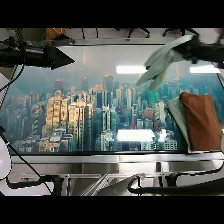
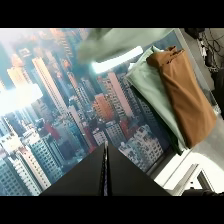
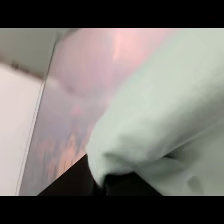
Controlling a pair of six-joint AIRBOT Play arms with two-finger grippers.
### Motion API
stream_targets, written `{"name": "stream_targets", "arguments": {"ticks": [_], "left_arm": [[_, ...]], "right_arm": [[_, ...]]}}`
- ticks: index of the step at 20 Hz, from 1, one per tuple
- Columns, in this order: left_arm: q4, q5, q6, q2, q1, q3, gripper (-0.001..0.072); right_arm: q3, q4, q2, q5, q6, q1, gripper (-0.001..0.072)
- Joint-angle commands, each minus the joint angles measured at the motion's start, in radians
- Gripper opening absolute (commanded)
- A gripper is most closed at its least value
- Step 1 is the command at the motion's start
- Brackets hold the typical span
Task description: Fold the shirts.
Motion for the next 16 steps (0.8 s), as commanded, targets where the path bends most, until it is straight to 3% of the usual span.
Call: {"name": "stream_targets", "arguments": {"ticks": [1, 6, 9, 12, 16], "left_arm": [[0.001, -0.011, 0.001, -0.001, -0.001, 0.000, 0.0015], [0.001, -0.011, 0.003, -0.001, -0.001, 0.000, 0.0015], [0.001, -0.010, 0.015, -0.001, -0.001, 0.000, 0.0015], [0.001, -0.010, 0.018, -0.001, -0.001, 0.000, 0.0015], [0.001, -0.025, 0.025, -0.001, -0.001, 0.000, 0.0015]], "right_arm": [[0.029, -0.023, 0.051, 0.061, 0.102, -0.238, 0.0014], [0.028, -0.193, 0.115, 0.293, 0.329, -0.437, 0.0013], [0.025, -0.467, 0.222, 0.434, 0.454, -0.475, 0.0013], [-0.015, -0.790, 0.291, 0.602, 0.466, -0.475, 0.0014], [-0.248, -0.909, 0.379, 0.594, 0.451, -0.475, 0.0014]]}}
